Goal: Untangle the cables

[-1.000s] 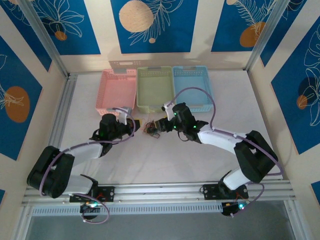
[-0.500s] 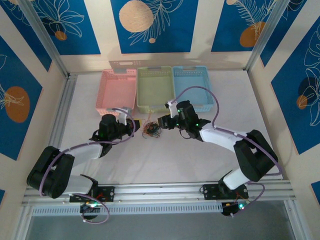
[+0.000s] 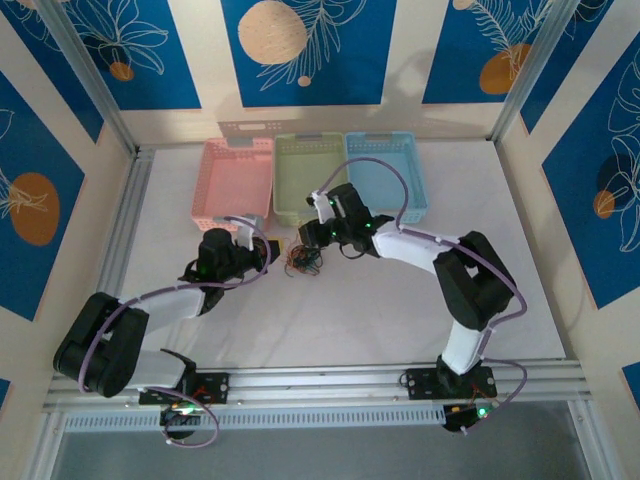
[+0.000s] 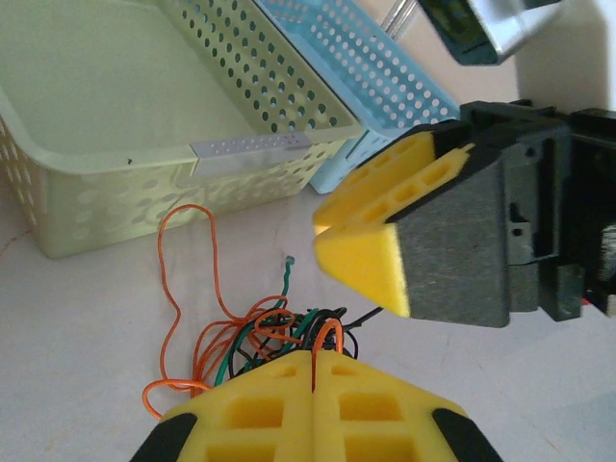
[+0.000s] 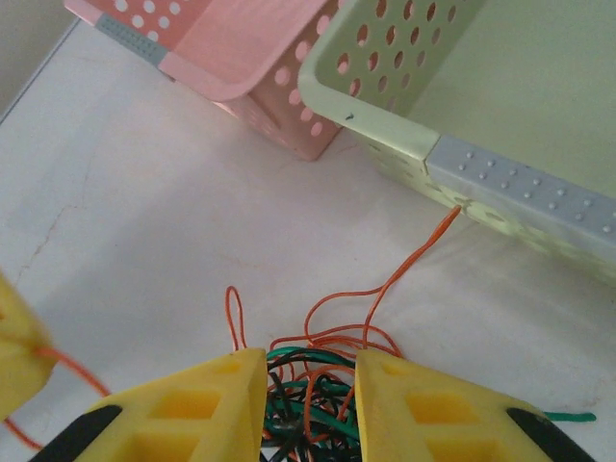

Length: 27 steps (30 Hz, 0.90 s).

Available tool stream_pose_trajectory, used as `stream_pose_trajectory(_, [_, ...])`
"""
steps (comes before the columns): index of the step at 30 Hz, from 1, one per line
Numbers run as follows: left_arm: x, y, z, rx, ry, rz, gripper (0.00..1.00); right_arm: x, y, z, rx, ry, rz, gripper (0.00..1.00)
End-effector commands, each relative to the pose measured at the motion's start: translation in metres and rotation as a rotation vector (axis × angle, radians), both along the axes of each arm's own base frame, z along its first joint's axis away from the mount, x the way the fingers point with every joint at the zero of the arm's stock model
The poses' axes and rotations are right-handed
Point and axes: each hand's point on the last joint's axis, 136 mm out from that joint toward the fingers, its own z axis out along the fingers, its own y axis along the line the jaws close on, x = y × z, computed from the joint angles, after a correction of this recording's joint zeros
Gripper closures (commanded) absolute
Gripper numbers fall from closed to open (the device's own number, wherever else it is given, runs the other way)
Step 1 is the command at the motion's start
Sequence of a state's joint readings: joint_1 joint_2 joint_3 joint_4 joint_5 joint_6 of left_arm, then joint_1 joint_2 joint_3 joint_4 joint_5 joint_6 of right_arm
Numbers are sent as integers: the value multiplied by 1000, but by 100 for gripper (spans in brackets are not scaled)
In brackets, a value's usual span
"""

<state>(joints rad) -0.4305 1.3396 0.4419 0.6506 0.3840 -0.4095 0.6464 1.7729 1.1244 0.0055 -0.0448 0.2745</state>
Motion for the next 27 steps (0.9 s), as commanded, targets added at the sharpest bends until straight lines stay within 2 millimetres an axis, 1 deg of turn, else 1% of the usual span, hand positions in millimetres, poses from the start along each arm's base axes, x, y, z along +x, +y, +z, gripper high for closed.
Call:
stream_pose_trajectory(1, [-4, -2, 8, -1, -46, -12, 100, -11, 1, -12, -63, 57, 18, 67])
stream_pose_trajectory(5, [-3, -2, 7, 1, -44, -11, 100, -15, 5, -20, -103, 63, 38, 66])
stream_pose_trajectory(9, [-2, -2, 6, 4, -39, -10, 100, -18, 7, -22, -128, 59, 48, 66])
stream_pose_trajectory(12, [-2, -2, 6, 4, -40, -8, 100, -19, 7, -27, -151, 64, 46, 66])
stream_pose_trajectory(18, [-2, -3, 6, 5, -38, -9, 100, -17, 7, -31, -174, 70, 43, 67])
stream_pose_trajectory(27, [-2, -2, 6, 7, -37, -6, 100, -15, 6, -29, -176, 50, 33, 81])
